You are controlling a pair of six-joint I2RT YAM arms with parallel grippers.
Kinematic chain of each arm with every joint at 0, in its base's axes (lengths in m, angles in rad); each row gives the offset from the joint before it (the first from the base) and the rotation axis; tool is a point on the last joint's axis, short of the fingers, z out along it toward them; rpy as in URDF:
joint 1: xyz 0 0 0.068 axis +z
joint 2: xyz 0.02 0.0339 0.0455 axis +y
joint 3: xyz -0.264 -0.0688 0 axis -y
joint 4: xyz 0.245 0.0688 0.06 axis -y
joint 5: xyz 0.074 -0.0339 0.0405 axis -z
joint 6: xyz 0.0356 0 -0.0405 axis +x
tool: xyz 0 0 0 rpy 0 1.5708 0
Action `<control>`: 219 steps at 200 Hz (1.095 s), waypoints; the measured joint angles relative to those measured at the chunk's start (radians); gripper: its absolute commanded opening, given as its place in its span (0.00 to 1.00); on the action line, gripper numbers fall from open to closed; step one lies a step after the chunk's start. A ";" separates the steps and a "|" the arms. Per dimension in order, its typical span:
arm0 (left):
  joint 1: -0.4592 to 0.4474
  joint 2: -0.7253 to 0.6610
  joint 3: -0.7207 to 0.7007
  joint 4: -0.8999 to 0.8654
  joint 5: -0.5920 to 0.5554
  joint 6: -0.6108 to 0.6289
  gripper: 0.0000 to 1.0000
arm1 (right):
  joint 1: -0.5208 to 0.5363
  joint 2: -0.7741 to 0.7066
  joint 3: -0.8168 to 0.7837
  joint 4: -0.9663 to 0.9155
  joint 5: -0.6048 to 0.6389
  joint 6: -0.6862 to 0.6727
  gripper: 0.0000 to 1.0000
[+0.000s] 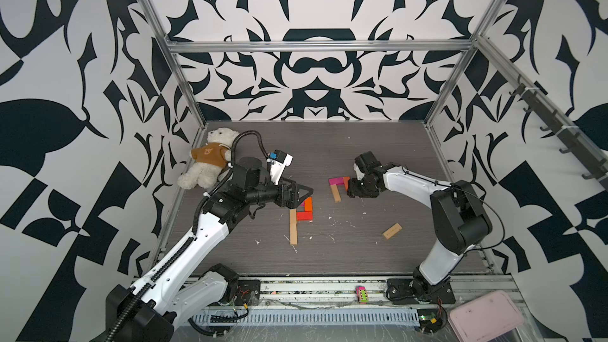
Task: Assemble the letter p with building blocks
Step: Assemble the building block at the center of the board.
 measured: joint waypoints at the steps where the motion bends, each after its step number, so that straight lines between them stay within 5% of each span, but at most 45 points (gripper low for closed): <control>1: 0.000 0.000 0.000 0.000 0.000 0.000 0.99 | 0.000 0.001 0.000 0.000 0.000 0.000 0.52; 219: 0.000 0.000 0.000 0.000 0.000 0.000 0.99 | 0.047 0.098 0.066 -0.022 0.048 -0.031 0.59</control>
